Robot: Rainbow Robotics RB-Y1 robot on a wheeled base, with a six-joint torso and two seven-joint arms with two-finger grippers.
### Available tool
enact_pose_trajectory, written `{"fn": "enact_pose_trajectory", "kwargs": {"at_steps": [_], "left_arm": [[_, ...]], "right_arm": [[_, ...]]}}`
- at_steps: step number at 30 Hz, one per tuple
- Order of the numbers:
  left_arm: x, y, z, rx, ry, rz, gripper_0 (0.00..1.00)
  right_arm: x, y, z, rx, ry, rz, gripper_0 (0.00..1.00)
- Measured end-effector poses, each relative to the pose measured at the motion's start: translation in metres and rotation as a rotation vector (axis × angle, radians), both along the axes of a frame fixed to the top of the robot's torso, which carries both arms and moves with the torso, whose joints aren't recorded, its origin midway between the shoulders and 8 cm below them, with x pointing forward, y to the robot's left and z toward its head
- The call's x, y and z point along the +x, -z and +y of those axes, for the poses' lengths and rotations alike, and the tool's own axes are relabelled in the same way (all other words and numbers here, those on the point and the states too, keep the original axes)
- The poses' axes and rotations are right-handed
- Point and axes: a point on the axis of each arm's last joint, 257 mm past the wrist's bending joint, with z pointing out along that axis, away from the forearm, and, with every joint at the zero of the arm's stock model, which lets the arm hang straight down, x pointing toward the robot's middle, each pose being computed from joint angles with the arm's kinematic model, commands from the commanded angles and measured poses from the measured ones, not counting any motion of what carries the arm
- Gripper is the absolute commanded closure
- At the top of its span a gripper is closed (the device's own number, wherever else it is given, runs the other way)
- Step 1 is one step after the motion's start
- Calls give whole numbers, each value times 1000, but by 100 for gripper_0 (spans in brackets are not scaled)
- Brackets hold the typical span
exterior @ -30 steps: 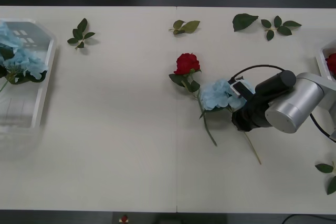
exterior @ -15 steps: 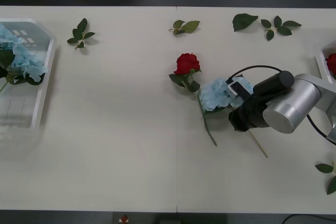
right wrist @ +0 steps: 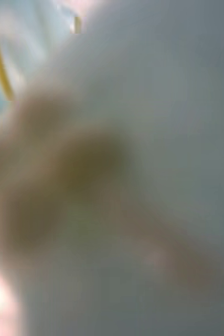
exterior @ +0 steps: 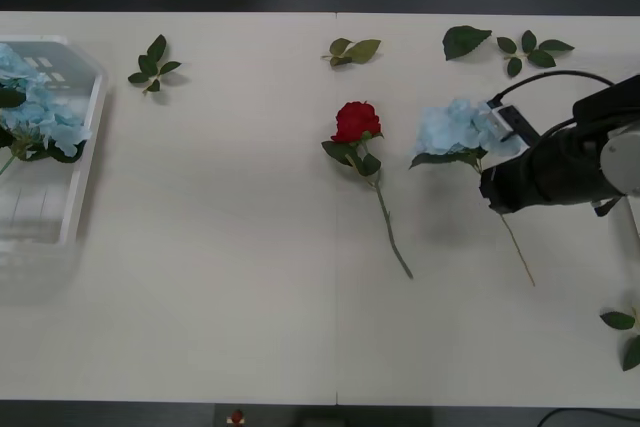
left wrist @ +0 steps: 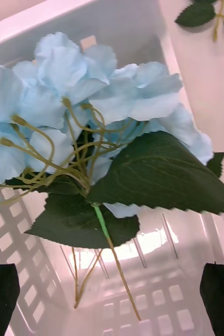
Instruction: Put the red flowers into the right box and the blue flowers into the left box
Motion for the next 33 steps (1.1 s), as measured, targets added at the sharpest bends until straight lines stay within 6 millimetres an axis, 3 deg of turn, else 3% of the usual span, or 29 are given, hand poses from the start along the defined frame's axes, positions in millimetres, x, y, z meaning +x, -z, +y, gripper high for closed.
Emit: {"fn": "enact_pose_trajectory", "kwargs": {"at_steps": [7,13,16,21,27,33], "left_arm": [[-17,-41,-26,-33,142,-26,0],[-34,-53,-86,-166,391,-36,0],[-45,-55,-126,-282,511,-25,0],[-65,-54,-182,-480,667,5,0],[-82,-50,-232,-613,801,43,0],[-82,-51,-279,-747,886,5,0]], "right_arm": [[18,-102,25,314,-50,-63,100],[29,-166,29,464,-150,-192,100],[32,-185,37,525,-189,-251,100],[33,-201,66,624,-260,-330,100],[31,-219,112,716,-381,-411,100],[28,-251,149,871,-454,-378,100]]}}
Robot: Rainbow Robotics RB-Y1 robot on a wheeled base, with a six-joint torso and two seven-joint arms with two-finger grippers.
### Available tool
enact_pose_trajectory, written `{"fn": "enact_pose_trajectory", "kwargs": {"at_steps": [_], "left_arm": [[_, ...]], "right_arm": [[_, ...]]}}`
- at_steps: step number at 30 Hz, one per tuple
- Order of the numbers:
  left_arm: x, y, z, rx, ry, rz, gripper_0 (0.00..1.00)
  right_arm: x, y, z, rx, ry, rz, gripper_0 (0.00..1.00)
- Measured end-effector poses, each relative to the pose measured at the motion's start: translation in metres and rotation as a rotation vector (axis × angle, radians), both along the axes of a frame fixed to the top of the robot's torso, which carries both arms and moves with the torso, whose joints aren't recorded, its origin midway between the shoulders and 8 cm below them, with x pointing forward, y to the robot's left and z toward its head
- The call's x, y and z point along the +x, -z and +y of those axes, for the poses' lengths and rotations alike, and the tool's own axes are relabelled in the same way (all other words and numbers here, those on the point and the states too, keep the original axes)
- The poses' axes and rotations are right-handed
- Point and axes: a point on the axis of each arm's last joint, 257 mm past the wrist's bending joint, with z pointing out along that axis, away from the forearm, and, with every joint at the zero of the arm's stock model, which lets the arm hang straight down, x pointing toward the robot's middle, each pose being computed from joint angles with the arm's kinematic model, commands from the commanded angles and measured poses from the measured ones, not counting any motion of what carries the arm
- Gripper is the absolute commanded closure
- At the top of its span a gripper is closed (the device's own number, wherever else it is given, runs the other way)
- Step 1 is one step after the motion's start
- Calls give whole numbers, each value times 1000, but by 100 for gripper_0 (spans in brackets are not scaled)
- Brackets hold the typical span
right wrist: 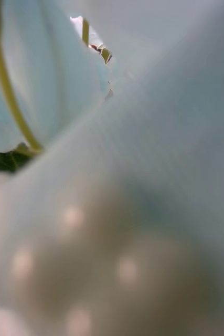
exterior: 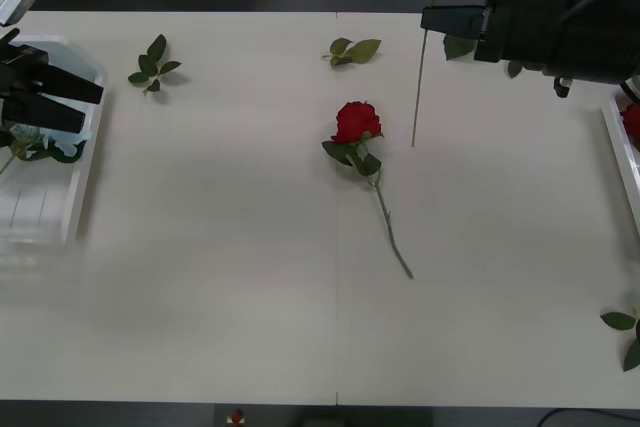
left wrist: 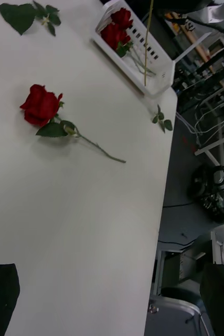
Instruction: Put the red flowers into the right box and the blue flowers into the left box
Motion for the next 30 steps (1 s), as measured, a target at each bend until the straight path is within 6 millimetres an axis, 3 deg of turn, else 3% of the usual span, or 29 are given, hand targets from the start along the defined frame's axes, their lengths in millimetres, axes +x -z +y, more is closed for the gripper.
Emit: {"fn": "enact_pose_trajectory", "kwargs": {"at_steps": [9,18,25,30], "left_arm": [[17,-10,-81,-208,38,-30,0],[15,10,-164,-272,75,27,0],[17,0,-210,-354,67,45,0],[21,-8,-235,-399,45,55,0]], "right_arm": [[-4,-25,35,127,-81,30,100],[1,-30,66,222,-76,54,100],[3,-15,87,213,-66,70,100],[6,-15,90,224,-54,71,100]]}}
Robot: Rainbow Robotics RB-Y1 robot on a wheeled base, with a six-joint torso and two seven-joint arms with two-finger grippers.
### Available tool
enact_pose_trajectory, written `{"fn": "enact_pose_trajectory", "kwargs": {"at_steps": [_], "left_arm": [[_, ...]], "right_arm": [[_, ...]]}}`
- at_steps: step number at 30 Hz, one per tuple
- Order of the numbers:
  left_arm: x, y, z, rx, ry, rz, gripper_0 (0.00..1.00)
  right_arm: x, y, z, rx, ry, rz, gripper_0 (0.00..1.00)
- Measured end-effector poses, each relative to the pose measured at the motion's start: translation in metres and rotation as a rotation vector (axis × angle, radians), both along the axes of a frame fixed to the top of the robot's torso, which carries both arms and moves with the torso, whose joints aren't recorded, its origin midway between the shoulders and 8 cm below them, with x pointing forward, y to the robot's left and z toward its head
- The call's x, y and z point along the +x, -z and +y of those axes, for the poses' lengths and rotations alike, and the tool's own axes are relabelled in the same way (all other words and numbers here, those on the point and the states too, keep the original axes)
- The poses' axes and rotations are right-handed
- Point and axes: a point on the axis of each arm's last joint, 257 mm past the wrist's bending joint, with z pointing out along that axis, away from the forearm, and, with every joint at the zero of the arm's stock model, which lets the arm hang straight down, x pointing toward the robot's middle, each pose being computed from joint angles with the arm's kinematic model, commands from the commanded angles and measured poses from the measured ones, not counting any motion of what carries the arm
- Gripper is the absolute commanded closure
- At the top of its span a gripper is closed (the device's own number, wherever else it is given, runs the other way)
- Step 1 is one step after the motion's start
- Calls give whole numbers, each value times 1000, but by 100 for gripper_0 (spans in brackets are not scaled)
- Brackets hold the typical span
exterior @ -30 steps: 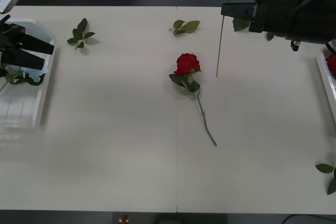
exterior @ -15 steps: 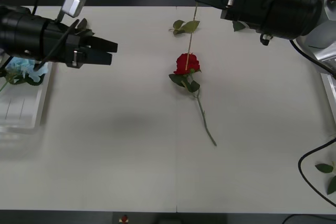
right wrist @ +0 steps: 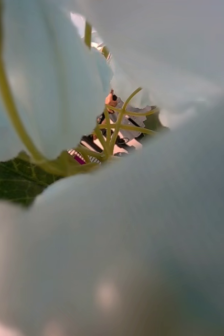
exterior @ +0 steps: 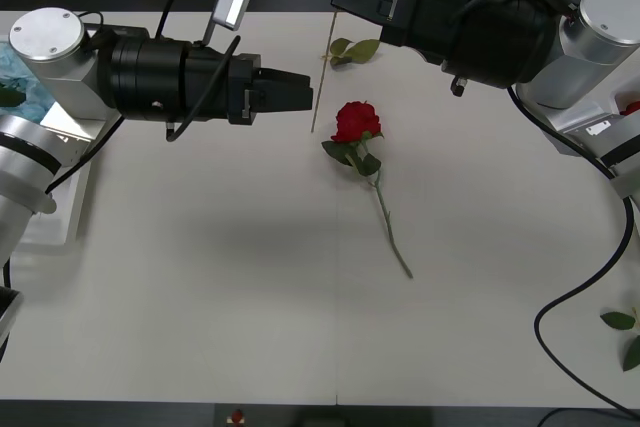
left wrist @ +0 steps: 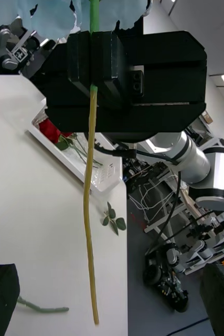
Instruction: Put the red flowers into the right box and the blue flowers into the left box
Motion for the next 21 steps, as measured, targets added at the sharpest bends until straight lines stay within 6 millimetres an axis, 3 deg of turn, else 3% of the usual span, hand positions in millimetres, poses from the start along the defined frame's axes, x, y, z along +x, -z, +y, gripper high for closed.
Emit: {"fn": "enact_pose_trajectory", "kwargs": {"at_steps": [10,11,12,13,14,21], "left_arm": [[-7,19,-33,36,-4,30,0],[-7,19,-34,34,-6,43,17],[-7,18,-35,30,-7,53,53],[-7,18,-37,26,-7,55,71],[-7,17,-39,22,-8,55,100],[-7,16,-43,11,-10,57,100]], "right_arm": [[1,4,0,-19,6,-8,100],[1,4,0,-19,6,-8,100],[1,4,0,-19,6,-8,100],[1,4,0,-18,7,-8,100],[2,4,0,-18,9,-8,100],[6,3,-1,-13,26,-7,100]]}}
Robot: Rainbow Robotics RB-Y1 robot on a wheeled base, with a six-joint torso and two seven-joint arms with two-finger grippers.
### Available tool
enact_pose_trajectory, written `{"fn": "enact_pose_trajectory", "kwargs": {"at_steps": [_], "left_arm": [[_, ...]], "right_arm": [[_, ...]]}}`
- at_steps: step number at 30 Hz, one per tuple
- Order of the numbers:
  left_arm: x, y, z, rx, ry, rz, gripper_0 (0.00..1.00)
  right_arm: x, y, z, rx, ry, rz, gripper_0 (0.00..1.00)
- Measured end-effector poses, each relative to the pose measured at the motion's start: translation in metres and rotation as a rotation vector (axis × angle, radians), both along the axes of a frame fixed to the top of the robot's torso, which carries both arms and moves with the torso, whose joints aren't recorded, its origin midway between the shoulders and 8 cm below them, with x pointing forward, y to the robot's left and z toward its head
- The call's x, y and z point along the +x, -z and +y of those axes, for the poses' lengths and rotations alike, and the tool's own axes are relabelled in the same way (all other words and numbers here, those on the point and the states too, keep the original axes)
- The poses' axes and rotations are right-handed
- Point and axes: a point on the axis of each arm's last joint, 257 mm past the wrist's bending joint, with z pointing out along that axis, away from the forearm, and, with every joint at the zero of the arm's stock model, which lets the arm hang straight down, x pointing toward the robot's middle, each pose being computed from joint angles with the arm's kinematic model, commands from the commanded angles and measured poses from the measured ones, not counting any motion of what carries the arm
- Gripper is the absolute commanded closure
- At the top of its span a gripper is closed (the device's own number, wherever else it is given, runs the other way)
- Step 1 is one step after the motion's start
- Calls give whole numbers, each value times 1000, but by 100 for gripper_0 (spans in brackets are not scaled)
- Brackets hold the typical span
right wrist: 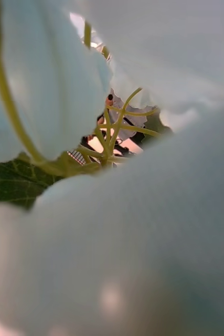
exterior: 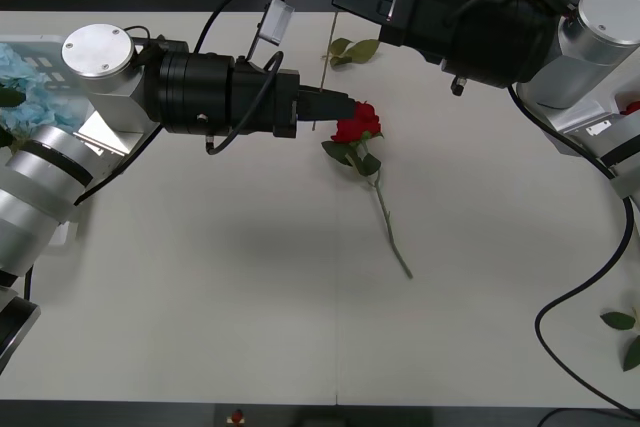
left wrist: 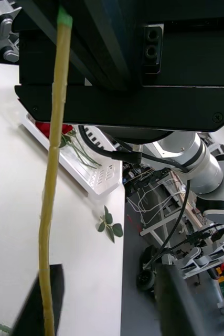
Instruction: Put the red flowers into the right box and the blue flowers into the left box
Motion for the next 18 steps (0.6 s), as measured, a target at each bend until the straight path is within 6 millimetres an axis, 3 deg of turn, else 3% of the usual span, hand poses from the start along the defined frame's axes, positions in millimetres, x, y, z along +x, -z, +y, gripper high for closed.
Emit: {"fn": "enact_pose_trajectory", "kwargs": {"at_steps": [18], "left_arm": [[4,-1,0,-4,-15,-2,100]], "right_arm": [[2,-1,-1,2,7,0,100]]}}
